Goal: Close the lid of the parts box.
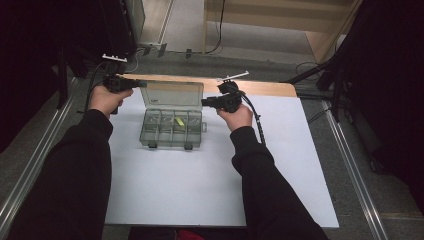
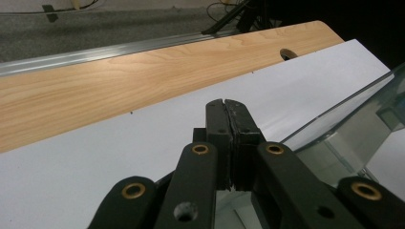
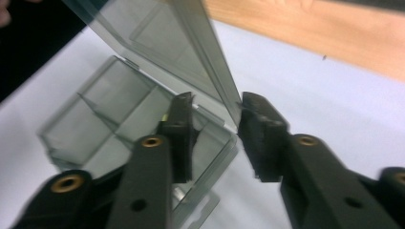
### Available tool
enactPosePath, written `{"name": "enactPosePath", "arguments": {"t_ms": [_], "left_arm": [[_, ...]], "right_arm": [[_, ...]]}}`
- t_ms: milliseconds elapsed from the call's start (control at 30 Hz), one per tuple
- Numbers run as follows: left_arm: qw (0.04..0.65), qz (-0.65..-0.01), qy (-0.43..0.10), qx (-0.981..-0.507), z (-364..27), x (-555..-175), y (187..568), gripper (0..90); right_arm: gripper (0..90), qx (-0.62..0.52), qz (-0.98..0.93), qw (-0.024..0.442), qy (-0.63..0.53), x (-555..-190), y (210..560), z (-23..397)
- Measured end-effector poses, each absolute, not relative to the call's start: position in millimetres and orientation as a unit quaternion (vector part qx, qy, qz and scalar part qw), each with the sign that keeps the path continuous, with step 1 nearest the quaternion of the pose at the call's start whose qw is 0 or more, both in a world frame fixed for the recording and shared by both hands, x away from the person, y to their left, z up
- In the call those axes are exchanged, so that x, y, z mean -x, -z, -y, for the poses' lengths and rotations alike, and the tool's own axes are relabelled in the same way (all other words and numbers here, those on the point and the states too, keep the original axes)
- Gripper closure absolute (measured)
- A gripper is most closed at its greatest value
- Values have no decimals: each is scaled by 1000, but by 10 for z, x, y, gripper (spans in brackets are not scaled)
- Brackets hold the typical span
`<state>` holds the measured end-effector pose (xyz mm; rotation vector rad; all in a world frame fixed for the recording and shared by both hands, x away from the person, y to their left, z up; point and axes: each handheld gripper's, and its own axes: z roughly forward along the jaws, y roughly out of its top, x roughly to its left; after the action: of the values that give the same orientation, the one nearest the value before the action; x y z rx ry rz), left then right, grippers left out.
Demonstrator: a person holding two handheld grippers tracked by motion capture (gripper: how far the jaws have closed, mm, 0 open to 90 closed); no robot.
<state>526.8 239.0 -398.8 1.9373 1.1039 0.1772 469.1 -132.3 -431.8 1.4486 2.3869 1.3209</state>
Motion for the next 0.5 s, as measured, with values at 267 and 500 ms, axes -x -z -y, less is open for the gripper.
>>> {"name": "enactPosePath", "arguments": {"t_ms": [267, 500], "left_arm": [[437, -440, -71, -781, -2374, -5246, 3959, 890], [438, -437, -67, -783, -2371, -5230, 3938, 890]], "right_arm": [[900, -483, -764, 24, -427, -4767, 4237, 1352], [900, -490, -759, 34, -426, -4905, 4099, 1303]]}}
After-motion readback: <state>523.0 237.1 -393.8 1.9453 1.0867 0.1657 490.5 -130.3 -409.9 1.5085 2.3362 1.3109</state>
